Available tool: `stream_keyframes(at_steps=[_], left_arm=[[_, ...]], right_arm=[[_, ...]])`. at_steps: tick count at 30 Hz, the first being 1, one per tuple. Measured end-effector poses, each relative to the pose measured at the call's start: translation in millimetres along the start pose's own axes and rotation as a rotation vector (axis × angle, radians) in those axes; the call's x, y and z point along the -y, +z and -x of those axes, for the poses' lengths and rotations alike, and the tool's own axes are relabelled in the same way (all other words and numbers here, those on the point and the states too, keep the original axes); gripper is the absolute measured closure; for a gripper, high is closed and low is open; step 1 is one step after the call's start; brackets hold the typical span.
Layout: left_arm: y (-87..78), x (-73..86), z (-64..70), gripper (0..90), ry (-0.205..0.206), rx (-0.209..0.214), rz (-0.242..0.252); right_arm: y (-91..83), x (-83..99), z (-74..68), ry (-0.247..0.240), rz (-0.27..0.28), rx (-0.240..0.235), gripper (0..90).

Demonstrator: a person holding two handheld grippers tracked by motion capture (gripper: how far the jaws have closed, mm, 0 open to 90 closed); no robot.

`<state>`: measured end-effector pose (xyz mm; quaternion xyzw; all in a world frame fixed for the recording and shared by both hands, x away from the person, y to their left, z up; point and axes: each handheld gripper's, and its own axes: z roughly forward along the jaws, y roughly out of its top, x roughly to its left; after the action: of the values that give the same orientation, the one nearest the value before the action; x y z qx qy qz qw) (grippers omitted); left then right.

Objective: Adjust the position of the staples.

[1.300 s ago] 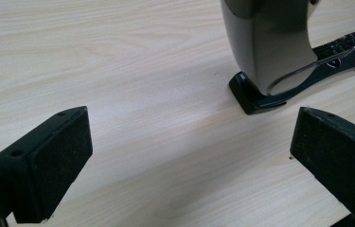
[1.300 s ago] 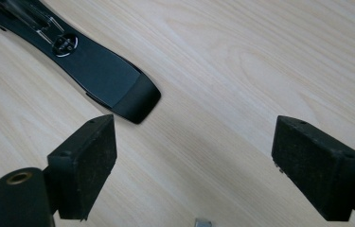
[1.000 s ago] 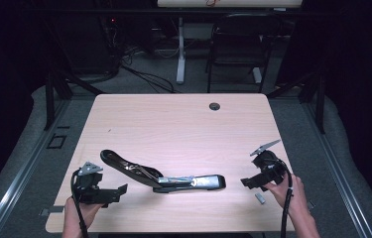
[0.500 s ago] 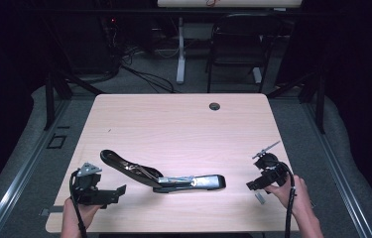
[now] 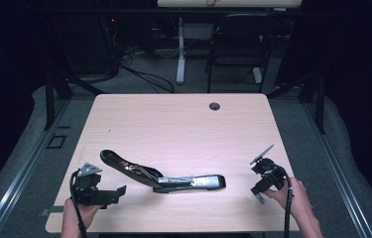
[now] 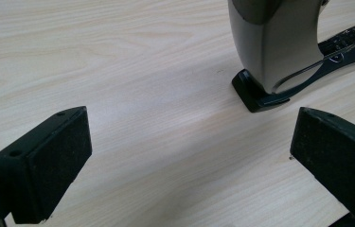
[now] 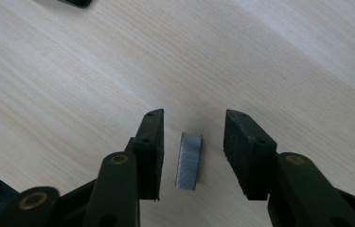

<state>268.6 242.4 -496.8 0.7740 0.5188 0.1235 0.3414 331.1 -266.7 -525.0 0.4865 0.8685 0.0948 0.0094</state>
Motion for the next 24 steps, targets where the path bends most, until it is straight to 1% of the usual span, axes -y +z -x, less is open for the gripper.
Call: stream_keyframes(at_steps=[1,2,3,4,5,7,8,10,11,12,13,14,15,16,17,18,19,20,21,22,23,24], left_arm=[[-0.1,0.1,-0.5,0.1,0.0,0.001,0.001],[-0.1,0.2,-0.7,0.1,0.0,0.002,0.001],[-0.3,0.3,-0.8,0.1,-0.002,0.002,0.0],[-0.3,0.4,-1.1,0.1,-0.002,0.002,0.002],[-0.5,0.4,-1.2,0.1,-0.003,0.004,0.001],[-0.4,0.4,-1.2,0.1,-0.003,0.005,0.0],[-0.3,0.3,-1.2,0.1,-0.002,0.007,-0.001],[-0.5,0.1,-1.2,0.1,-0.003,0.013,-0.01],[-0.3,0.1,-1.1,0.1,-0.002,0.014,-0.011],[0.5,0.4,-0.4,0.1,0.001,0.003,-0.004],[0.5,0.4,-0.1,0.1,0.006,0.003,-0.007],[0.7,0.4,0.2,0.1,0.003,0.006,-0.007],[0.7,0.3,0.4,0.1,0.006,0.006,-0.009],[0.9,0.3,0.6,0.1,0.007,0.004,-0.01],[1.1,0.4,0.7,0.0,0.005,0.005,-0.011],[1.2,0.4,0.5,0.1,0.005,0.005,-0.011],[1.2,0.4,0.3,0.1,0.005,0.005,-0.011],[1.1,0.4,0.1,0.1,0.005,0.006,-0.012],[1.1,0.4,0.1,0.1,0.005,0.005,-0.011],[1.1,0.4,0.5,0.1,0.006,0.002,-0.012],[1.1,0.4,0.9,0.0,0.006,0.004,-0.015],[1.2,0.4,1.0,0.1,0.009,0.003,-0.016]], right_arm=[[-2.1,-1.3,1.2,-0.026,-0.032,0.002,63.8],[0.5,0.1,-0.2,-0.007,-0.004,-0.009,64.8],[-0.1,-0.7,0.0,-0.016,-0.024,-0.009,66.0],[0.7,-0.6,-0.4,-0.016,-0.028,-0.011,66.5],[2.9,0.5,-1.4,-0.002,-0.013,-0.009,67.4],[1.6,-1.0,0.3,-0.028,-0.069,-0.002,67.7],[5.3,1.2,-1.3,0.007,-0.029,-0.004,67.9],[3.9,-0.3,0.6,-0.018,-0.079,0.002,68.9],[7.2,1.4,-1.2,0.013,-0.046,-0.001,69.1],[7.0,0.7,-0.7,0.004,-0.061,0.002,69.6],[5.9,-0.4,0.2,-0.014,-0.086,0.006,70.1],[5.9,-0.9,0.6,-0.019,-0.094,0.005,70.2],[9.0,0.6,-1.2,0.016,-0.06,-0.009,70.6],[8.2,-0.6,0.1,-0.007,-0.089,0.007,70.6],[7.9,-1.2,0.7,-0.016,-0.105,0.004,70.8],[12.5,1.4,-1.9,0.031,-0.049,-0.004,70.9],[7.5,-2.6,1.1,-0.033,-0.131,0.016,71.1],[10.7,-0.5,-0.8,0.006,-0.089,0.004,71.5],[19.4,4.3,-5.8,0.095,0.028,-0.017,71.7],[14.2,1.0,-2.4,0.033,-0.056,-0.006,72.3],[8.1,-3.7,1.9,-0.049,-0.155,0.016,73.2],[18.3,3.1,-4.0,0.068,-0.013,-0.017,74.1]])
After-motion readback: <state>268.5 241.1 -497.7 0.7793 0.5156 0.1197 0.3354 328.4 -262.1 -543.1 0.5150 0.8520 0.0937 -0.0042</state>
